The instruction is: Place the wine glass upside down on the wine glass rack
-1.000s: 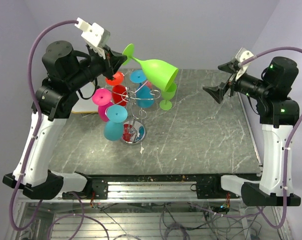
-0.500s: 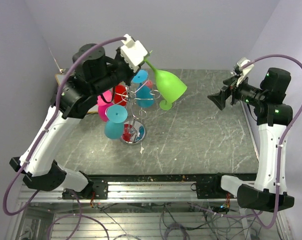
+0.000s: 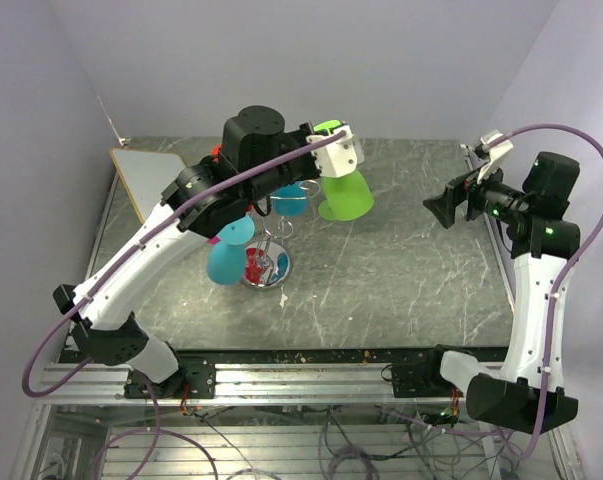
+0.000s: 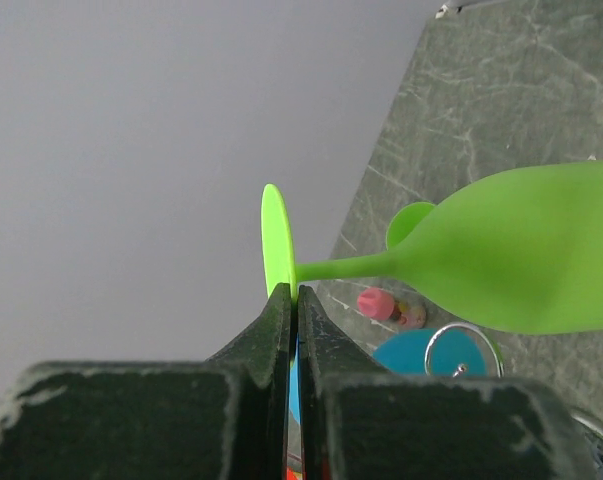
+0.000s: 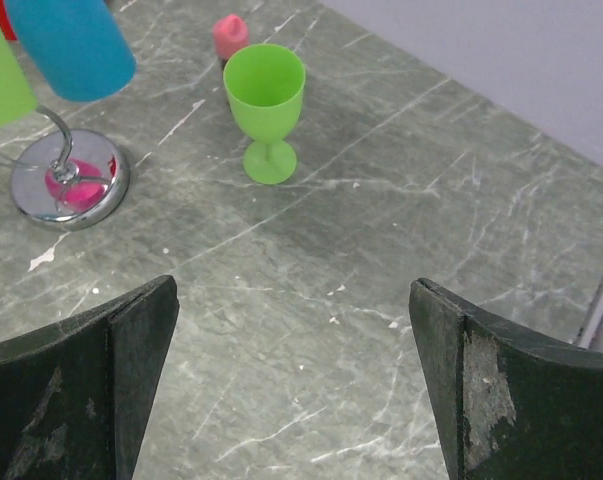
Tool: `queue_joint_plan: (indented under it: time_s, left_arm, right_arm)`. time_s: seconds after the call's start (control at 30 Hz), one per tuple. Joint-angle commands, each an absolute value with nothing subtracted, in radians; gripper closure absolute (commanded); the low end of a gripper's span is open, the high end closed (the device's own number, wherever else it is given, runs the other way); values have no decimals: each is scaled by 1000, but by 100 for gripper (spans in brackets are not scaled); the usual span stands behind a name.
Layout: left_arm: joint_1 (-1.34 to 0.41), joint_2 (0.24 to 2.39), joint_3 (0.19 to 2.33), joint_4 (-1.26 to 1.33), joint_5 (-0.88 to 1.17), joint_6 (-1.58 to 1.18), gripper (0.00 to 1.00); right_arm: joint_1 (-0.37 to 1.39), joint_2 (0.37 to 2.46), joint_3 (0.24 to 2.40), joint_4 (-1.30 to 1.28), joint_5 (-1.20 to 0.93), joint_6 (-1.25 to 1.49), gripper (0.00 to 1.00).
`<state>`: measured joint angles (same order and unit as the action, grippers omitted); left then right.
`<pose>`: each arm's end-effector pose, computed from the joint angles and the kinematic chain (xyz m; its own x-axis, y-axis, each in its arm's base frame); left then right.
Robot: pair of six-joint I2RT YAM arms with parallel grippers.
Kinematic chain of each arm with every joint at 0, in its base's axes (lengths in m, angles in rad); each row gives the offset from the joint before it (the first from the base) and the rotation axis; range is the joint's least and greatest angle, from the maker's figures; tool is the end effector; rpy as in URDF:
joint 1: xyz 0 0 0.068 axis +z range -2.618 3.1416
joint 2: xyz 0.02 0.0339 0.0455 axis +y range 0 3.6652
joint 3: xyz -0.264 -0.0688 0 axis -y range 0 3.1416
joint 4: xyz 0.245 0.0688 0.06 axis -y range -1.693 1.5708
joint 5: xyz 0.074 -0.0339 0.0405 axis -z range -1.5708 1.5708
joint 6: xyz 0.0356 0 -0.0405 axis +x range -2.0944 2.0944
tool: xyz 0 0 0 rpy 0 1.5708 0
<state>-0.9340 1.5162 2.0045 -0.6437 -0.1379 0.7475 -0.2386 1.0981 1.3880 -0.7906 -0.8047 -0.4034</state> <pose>0.1834 -0.2397 0.5281 0.4190 0.5659 -0.7101 0.5874 0.4274 0.6872 0.2043 -0.0233 0.4287 -0.2522 -0.2188 -0.9426 -0.5973 0.8016 -0.0262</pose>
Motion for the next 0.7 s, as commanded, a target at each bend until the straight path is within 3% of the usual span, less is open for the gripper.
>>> queue_joint_plan:
  time_s: [0.0, 0.67]
  left_arm:
    - [-952, 1551, 2007, -632, -172, 820, 93]
    - [-960, 1601, 1893, -641, -253, 945, 93]
  right_arm:
    - [-282, 1057, 1379, -745, -847, -389, 1]
    - [-285, 1045, 1387, -773, -854, -410, 1]
